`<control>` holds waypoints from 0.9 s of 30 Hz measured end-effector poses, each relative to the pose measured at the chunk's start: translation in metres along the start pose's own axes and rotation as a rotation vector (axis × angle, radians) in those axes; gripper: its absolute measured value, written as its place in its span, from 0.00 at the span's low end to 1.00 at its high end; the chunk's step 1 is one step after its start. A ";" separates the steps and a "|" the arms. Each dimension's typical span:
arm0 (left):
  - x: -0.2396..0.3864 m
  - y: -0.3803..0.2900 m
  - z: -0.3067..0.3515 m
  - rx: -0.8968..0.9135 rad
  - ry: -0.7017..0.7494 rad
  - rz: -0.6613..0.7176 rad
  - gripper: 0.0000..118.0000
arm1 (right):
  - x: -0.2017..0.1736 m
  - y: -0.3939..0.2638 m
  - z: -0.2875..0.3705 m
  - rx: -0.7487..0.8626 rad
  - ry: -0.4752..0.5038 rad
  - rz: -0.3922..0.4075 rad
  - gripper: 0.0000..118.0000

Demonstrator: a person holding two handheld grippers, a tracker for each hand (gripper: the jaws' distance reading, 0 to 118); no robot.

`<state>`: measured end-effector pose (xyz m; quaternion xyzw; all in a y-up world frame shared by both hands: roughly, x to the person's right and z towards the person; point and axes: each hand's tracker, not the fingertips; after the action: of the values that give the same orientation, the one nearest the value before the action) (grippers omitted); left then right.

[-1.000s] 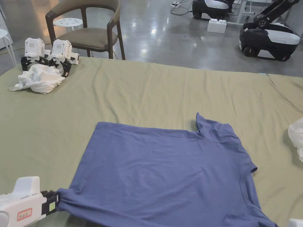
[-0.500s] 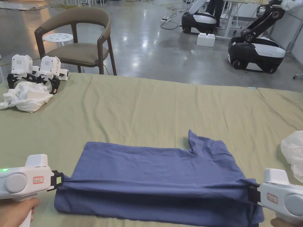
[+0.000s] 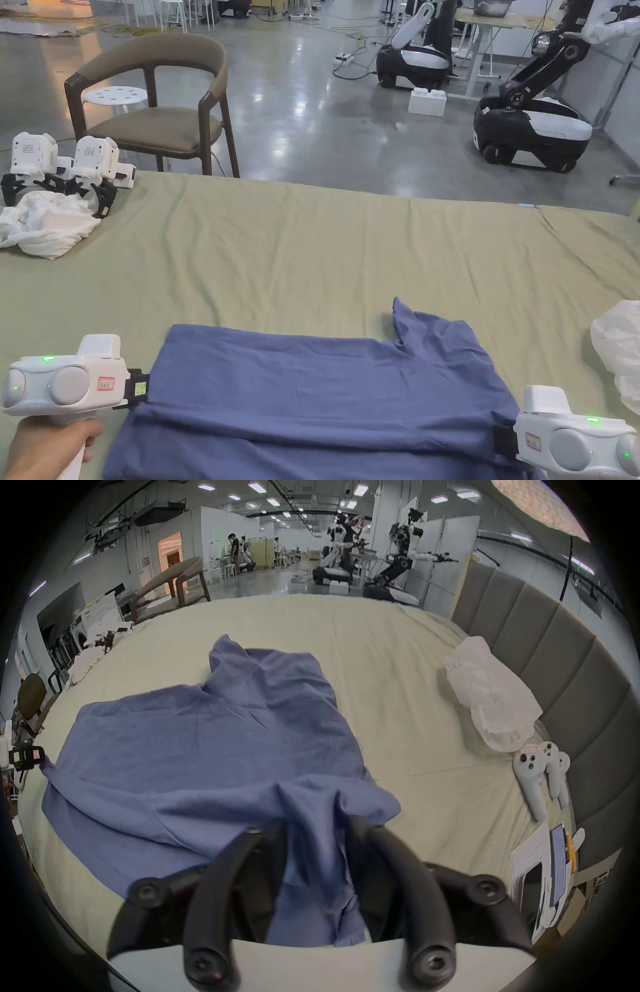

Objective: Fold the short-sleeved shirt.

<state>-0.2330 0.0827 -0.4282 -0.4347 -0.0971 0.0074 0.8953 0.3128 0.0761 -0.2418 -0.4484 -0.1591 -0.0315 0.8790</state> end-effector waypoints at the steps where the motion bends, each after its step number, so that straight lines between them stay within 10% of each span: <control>1: 0.001 0.000 0.004 0.016 -0.002 -0.003 0.42 | -0.002 0.000 0.006 0.035 0.001 -0.001 0.42; 10: 0.019 -0.008 0.062 0.256 -0.056 -0.058 0.43 | -0.042 -0.006 0.091 0.427 0.045 -0.052 0.45; 13: 0.036 -0.021 0.090 0.403 -0.040 -0.086 0.24 | -0.059 -0.015 0.116 0.553 0.021 -0.073 0.45; 18: 0.062 -0.047 0.130 0.590 -0.017 -0.130 0.00 | -0.081 -0.031 0.151 0.723 -0.039 -0.078 0.07; 27: 0.070 -0.075 0.168 0.680 0.033 -0.137 0.00 | -0.090 -0.048 0.181 0.809 -0.021 -0.061 0.00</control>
<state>-0.1995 0.1732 -0.2565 -0.1042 -0.1037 -0.0280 0.9887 0.1731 0.1842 -0.1334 -0.0619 -0.1810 0.0123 0.9814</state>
